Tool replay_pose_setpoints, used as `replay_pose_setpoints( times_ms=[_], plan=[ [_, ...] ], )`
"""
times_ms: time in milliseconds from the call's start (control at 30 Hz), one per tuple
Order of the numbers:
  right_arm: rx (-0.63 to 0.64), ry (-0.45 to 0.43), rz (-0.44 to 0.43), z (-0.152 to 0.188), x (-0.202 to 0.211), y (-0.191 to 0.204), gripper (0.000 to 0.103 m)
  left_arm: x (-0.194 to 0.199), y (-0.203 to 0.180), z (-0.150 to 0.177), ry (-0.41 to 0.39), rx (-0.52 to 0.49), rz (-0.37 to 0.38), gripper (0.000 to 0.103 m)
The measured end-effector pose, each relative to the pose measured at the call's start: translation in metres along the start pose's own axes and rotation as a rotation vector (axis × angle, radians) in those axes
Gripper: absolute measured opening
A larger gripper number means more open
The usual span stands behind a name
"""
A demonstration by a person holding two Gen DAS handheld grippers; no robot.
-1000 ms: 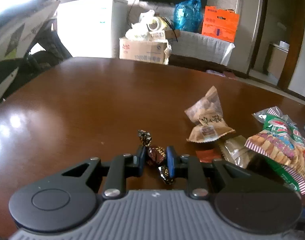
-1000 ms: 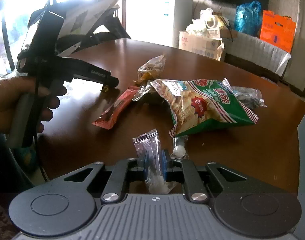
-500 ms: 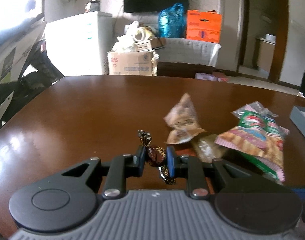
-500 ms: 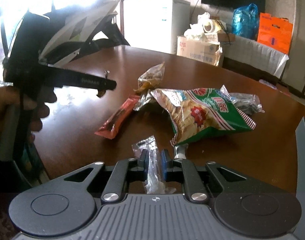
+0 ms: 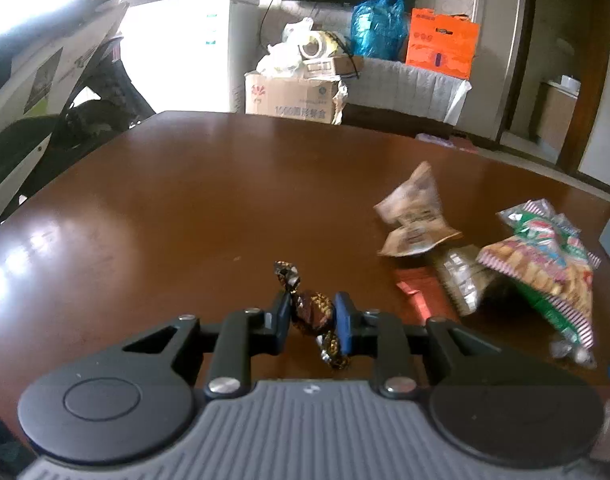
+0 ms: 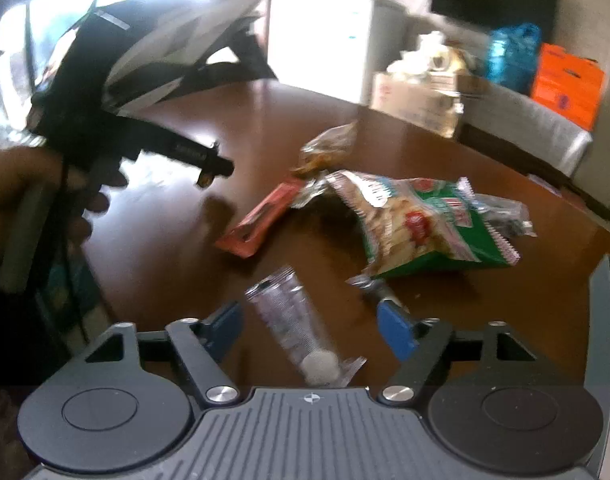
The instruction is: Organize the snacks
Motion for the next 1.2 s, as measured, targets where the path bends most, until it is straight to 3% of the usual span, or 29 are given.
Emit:
replay_pose_setpoints(
  times_ms=[67,200,233,267,300,400,500,533,633,667,700,733,767,967,1200],
  plan=[
    [0.013,0.026,0.002,0.004,-0.004,-0.001,0.077,-0.001,0.008,0.003,0.015,0.003,-0.001,0.029],
    [-0.046,0.029,-0.086,0.001,-0.002,-0.005,0.039,-0.004,0.005,0.006,0.029,-0.02,0.022,0.036],
    [-0.04,0.03,-0.093,0.0,-0.001,-0.003,0.036,-0.003,-0.001,0.008,0.028,-0.046,0.031,0.042],
    [-0.037,0.03,-0.093,0.0,0.0,-0.001,0.03,-0.001,-0.006,0.009,0.025,-0.072,0.032,0.057],
    [-0.041,0.029,-0.091,0.0,0.0,-0.001,0.028,0.001,-0.01,0.01,0.01,-0.108,0.023,0.064],
    [-0.081,0.02,-0.092,-0.001,0.002,-0.005,0.024,0.003,-0.011,0.009,-0.022,-0.117,-0.016,0.068],
    [-0.114,0.01,-0.084,-0.001,0.003,-0.009,0.023,-0.009,-0.003,0.01,0.025,-0.092,-0.066,0.091],
    [-0.122,0.008,-0.08,-0.001,0.003,-0.01,0.023,-0.01,0.001,0.013,0.022,-0.058,-0.07,0.092],
    [-0.137,0.002,-0.068,0.0,0.004,-0.013,0.023,-0.008,0.0,0.015,0.002,-0.064,-0.068,0.088],
    [-0.144,-0.003,-0.067,0.0,0.005,-0.014,0.023,-0.008,0.001,0.014,-0.003,-0.062,-0.042,0.073],
    [-0.151,-0.01,-0.067,-0.001,0.005,-0.016,0.023,-0.007,0.0,0.013,-0.019,-0.078,-0.021,0.043],
    [-0.157,-0.018,-0.067,-0.002,0.006,-0.017,0.023,-0.007,-0.003,0.011,-0.026,-0.087,0.006,0.026],
    [-0.159,-0.028,-0.07,-0.003,0.007,-0.018,0.023,-0.007,-0.005,0.01,-0.023,-0.089,0.026,0.021],
    [-0.164,-0.072,-0.078,-0.007,0.013,-0.017,0.023,-0.004,-0.001,0.007,-0.009,-0.035,0.047,0.02],
    [-0.158,-0.107,-0.082,-0.014,0.02,-0.015,0.023,0.024,-0.01,-0.002,-0.083,-0.07,0.061,0.02]
  ],
)
Point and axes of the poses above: each gripper's, at about its wrist camera, not at the fingertips, and x roughly against the way its jaws point, y to its left, z to its underside, the point moved 1 cm from there along -x, roughly the way its jaws point, and after that the axes turned 14 degrees about -z, right-handed, at the moved point
